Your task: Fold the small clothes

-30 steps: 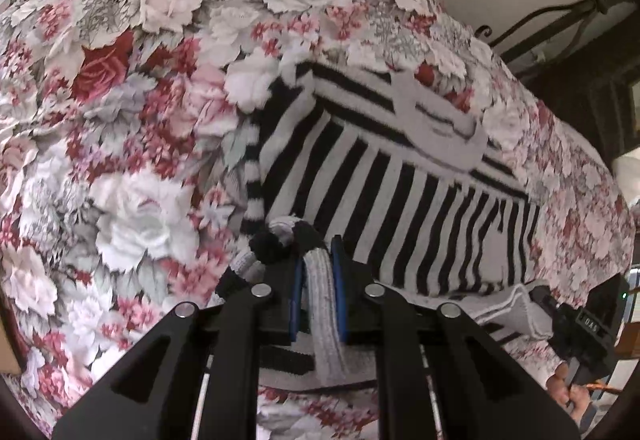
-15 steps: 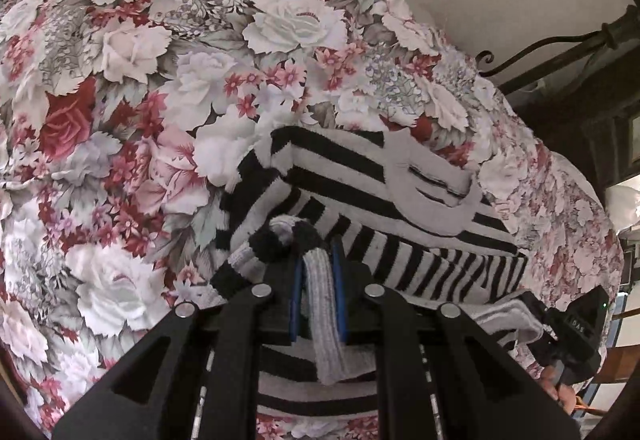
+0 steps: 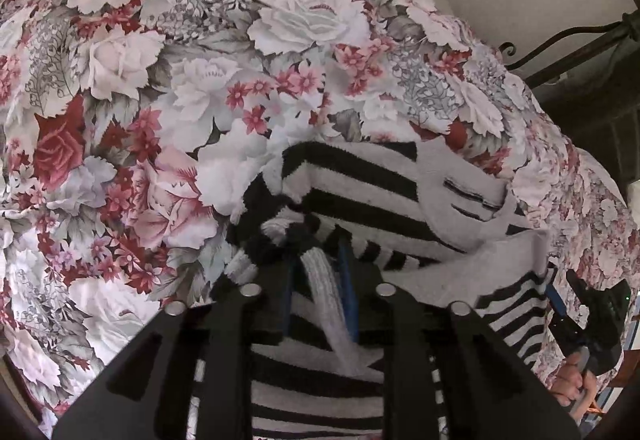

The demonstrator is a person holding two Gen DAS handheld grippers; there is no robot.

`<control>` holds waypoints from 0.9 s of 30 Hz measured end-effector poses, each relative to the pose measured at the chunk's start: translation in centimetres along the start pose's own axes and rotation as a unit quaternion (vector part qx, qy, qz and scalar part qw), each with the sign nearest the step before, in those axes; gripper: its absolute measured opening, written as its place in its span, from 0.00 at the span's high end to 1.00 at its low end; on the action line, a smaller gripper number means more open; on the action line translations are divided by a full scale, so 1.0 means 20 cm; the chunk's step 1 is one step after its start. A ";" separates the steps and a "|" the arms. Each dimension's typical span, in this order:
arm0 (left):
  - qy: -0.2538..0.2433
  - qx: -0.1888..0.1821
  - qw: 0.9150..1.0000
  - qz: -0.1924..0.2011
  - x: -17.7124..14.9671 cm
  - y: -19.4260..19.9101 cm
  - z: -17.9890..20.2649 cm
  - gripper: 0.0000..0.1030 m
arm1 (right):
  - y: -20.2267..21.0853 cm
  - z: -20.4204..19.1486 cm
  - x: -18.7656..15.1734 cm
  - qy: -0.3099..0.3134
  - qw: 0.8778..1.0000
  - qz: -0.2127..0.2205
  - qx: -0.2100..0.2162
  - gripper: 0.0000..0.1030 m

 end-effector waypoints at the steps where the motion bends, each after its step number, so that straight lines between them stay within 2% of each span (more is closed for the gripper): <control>1: -0.004 0.001 1.000 0.005 0.00 0.02 0.00 0.75 | 0.00 -0.02 0.00 0.018 1.000 0.000 -0.011 0.55; 5: -0.014 -0.002 1.000 0.014 0.00 0.06 0.01 0.66 | -0.04 -0.09 -0.02 0.107 0.992 -0.012 -0.066 0.55; 7: -0.010 -0.006 1.000 0.012 0.01 0.07 -0.01 0.66 | -0.08 -0.14 -0.03 0.167 0.981 -0.014 -0.103 0.55; 12: 0.003 -0.034 0.999 0.003 0.02 0.10 -0.04 0.62 | -0.19 -0.19 -0.06 0.241 0.960 -0.029 -0.136 0.55; 15: 0.000 -0.059 0.998 0.001 0.03 0.13 -0.03 0.46 | -0.25 -0.22 -0.08 0.272 0.949 -0.039 -0.153 0.55; 17: 0.003 -0.040 0.999 0.017 0.04 0.16 -0.04 0.26 | -0.27 -0.21 -0.09 0.291 0.940 -0.042 -0.172 0.55; 19: 0.008 -0.013 0.999 0.037 0.05 0.18 -0.08 0.23 | -0.32 -0.18 -0.10 0.298 0.932 -0.054 -0.197 0.57; 20: 0.015 -0.013 0.999 0.037 0.06 0.18 -0.10 0.23 | -0.34 -0.16 -0.11 0.300 0.929 -0.060 -0.209 0.71; 22: 0.029 -0.009 0.999 0.040 0.07 0.18 -0.14 0.23 | -0.33 -0.15 -0.11 0.302 0.929 -0.060 -0.205 0.86; 24: 0.024 0.018 0.998 0.049 0.08 0.17 -0.15 0.23 | -0.27 -0.20 -0.09 0.299 0.936 -0.038 -0.185 0.87; 27: -0.004 0.041 0.997 0.060 0.08 0.15 -0.11 0.23 | -0.21 -0.26 -0.07 0.290 0.943 -0.014 -0.163 0.87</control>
Point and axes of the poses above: each gripper's, at about its wrist camera, not at the fingertips, and y roughly against the way its jaws point, z to its right, x to its top, the point moved 3 cm from there along -y, roughly the way its jaws point, and after that the axes turned 15 degrees about x, right-handed, at the moved point
